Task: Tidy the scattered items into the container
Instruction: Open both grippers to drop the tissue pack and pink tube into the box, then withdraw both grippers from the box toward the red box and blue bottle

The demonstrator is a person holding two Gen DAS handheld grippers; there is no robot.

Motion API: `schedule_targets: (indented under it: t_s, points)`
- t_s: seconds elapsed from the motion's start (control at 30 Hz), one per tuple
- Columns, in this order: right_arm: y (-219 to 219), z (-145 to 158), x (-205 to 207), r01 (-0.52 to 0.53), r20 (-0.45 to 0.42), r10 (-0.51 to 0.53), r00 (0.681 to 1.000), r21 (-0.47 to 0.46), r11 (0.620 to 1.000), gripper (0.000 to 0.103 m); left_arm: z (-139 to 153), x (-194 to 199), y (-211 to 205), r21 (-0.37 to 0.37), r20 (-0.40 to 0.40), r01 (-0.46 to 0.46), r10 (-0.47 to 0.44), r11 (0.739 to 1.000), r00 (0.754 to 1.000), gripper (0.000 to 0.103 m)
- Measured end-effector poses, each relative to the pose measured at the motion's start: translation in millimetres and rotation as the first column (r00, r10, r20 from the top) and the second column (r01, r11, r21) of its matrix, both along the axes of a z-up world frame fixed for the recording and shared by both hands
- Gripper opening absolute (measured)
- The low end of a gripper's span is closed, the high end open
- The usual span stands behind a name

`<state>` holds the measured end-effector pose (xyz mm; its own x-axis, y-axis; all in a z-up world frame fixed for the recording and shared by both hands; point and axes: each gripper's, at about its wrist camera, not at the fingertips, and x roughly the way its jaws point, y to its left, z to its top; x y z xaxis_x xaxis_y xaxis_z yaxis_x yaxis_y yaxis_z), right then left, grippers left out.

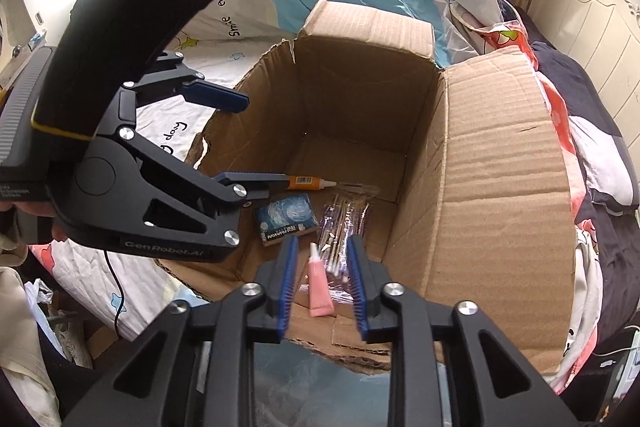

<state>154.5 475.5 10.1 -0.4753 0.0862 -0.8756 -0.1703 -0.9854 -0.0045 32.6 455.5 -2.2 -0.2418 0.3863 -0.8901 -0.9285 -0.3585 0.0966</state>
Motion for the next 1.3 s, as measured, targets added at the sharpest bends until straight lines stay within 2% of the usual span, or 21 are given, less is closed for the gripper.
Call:
schedule_targets:
  t_s: [0.07, 0.13, 0.43, 0.63, 0.77, 0.87, 1.07, 1.3]
  points:
    - [-1, 2, 0, -0.006, -0.004, 0.006, 1.0, -0.002, 1.0, 0.039, 1, 0, 0, -0.002, -0.005, -0.002, 0.002, 1.0, 1.0, 0.079]
    - [-2, 3, 0, -0.011, -0.006, 0.011, 1.0, -0.001, 1.0, 0.045, 2, 1, -1, 0.0, -0.011, 0.0, 0.0, 1.0, 1.0, 0.079]
    - [-10, 8, -2, -0.02, 0.0, 0.02, 1.0, 0.014, 1.0, 0.047, 6, 3, -11, -0.019, -0.045, 0.001, -0.002, 1.0, 0.999, 0.079]
    - [-21, 16, -6, -0.04, -0.006, 0.04, 0.999, 0.03, 0.999, 0.049, 13, -6, -28, -0.021, -0.041, -0.031, 0.03, 0.999, 0.999, 0.079]
    - [-29, 21, -10, -0.064, -0.009, 0.064, 0.998, 0.013, 0.998, 0.062, 18, -12, -41, -0.018, -0.04, -0.053, 0.053, 0.998, 0.998, 0.079]
    - [-37, 26, -12, -0.075, -0.027, 0.076, 0.997, 0.015, 0.997, 0.066, 21, -17, -53, -0.011, -0.032, -0.072, 0.071, 0.997, 0.997, 0.079]
    - [-49, 32, -18, -0.093, -0.022, 0.094, 0.995, 0.033, 0.995, 0.071, 21, -22, -73, -0.02, -0.031, -0.118, 0.117, 0.993, 0.993, 0.079]
    - [-59, 40, -20, -0.105, -0.032, 0.106, 0.994, 0.047, 0.993, 0.073, 24, -24, -87, -0.011, -0.023, -0.132, 0.131, 0.991, 0.991, 0.08]
